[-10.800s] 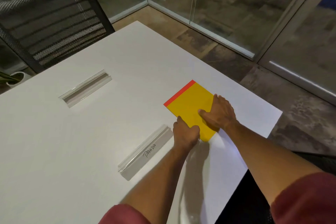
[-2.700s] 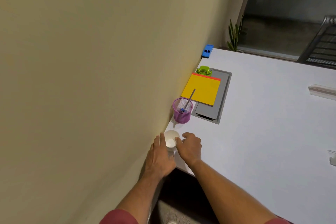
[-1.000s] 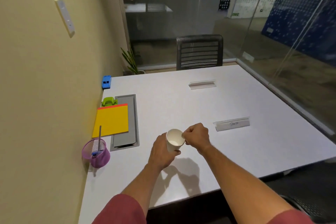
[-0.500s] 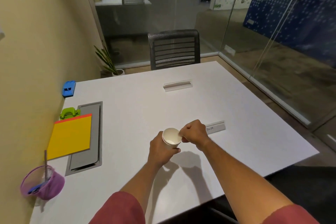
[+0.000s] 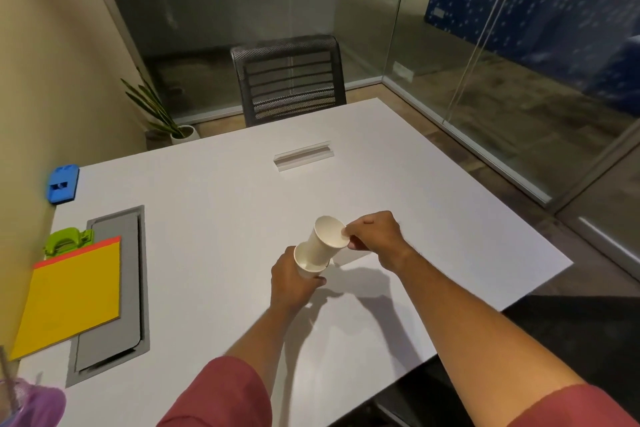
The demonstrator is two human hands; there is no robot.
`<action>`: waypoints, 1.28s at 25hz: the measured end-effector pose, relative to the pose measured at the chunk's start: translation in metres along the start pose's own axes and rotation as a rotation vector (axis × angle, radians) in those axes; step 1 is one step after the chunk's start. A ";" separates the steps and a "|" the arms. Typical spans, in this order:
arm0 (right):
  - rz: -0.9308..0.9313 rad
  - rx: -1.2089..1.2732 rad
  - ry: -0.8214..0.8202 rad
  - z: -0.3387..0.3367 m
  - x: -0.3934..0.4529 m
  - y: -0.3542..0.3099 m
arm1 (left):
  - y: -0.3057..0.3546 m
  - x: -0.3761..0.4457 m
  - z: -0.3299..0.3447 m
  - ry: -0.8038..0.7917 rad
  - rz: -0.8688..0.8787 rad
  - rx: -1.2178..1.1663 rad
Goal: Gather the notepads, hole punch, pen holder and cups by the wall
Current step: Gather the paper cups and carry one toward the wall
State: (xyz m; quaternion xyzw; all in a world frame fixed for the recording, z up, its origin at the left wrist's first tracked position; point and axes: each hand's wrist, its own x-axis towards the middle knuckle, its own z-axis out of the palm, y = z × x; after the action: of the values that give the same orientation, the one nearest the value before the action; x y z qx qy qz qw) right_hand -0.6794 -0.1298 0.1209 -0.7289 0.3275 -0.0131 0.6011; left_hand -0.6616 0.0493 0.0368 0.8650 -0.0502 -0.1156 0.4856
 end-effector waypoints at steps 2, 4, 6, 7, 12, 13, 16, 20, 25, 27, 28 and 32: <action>0.016 0.060 0.051 -0.008 0.008 -0.001 | -0.002 0.011 0.000 -0.006 0.001 0.017; 0.032 0.112 0.119 -0.017 0.018 -0.001 | -0.002 0.021 0.002 0.000 -0.011 0.009; 0.059 0.152 0.201 -0.025 0.029 0.002 | -0.002 0.029 0.004 0.007 -0.013 -0.007; 0.075 0.165 0.254 -0.029 0.034 0.004 | -0.001 0.034 0.005 0.015 -0.006 -0.014; 0.158 0.257 0.541 -0.048 0.058 0.019 | 0.005 0.055 0.017 0.035 0.028 -0.042; 0.171 0.276 0.592 -0.052 0.064 0.022 | 0.006 0.059 0.021 0.035 0.033 -0.048; 0.194 0.271 0.725 -0.068 0.080 0.030 | 0.007 0.067 0.030 0.032 0.044 -0.070; 0.245 0.189 0.841 -0.092 0.103 0.044 | 0.003 0.076 0.038 0.029 0.049 -0.065; 0.302 0.215 0.864 -0.104 0.123 0.065 | -0.001 0.081 0.046 0.028 0.032 -0.057; 0.322 0.259 0.874 -0.104 0.127 0.072 | -0.002 0.084 0.046 0.027 0.026 -0.055; 0.341 0.265 0.873 -0.105 0.129 0.075 | -0.002 0.085 0.047 0.025 0.025 -0.051; 0.401 0.328 0.866 -0.108 0.135 0.085 | -0.004 0.088 0.048 0.021 0.033 -0.033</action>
State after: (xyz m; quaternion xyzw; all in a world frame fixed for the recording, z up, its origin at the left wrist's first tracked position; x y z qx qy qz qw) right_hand -0.6571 -0.2949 0.0250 -0.4752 0.6741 -0.2498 0.5072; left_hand -0.5879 -0.0055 -0.0042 0.8570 -0.0573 -0.0991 0.5024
